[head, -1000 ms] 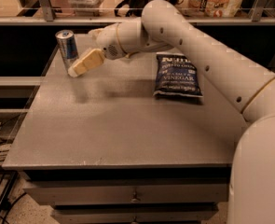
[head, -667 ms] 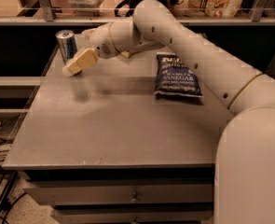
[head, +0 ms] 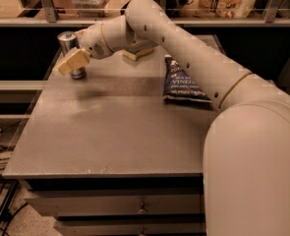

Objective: Pick redbull can

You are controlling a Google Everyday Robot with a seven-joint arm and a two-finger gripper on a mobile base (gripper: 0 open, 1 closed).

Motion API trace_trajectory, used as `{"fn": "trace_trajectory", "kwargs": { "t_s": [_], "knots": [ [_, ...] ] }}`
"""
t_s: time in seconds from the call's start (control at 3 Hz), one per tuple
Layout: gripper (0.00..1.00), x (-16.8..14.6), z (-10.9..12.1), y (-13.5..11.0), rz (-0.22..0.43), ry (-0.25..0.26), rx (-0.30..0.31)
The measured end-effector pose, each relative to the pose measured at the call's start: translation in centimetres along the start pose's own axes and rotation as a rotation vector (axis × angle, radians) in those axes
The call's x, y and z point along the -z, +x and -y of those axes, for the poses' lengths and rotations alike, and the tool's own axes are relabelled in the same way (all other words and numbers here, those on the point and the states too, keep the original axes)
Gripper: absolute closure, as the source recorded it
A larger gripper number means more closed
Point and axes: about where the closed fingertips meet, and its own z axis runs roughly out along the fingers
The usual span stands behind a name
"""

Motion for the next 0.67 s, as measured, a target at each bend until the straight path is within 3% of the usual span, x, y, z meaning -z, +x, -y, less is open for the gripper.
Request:
{"fn": "trace_trajectory", "kwargs": {
  "t_s": [0.67],
  "knots": [
    [0.64,0.35,-0.37,-1.20,-0.003,0.008,0.035]
  ]
}}
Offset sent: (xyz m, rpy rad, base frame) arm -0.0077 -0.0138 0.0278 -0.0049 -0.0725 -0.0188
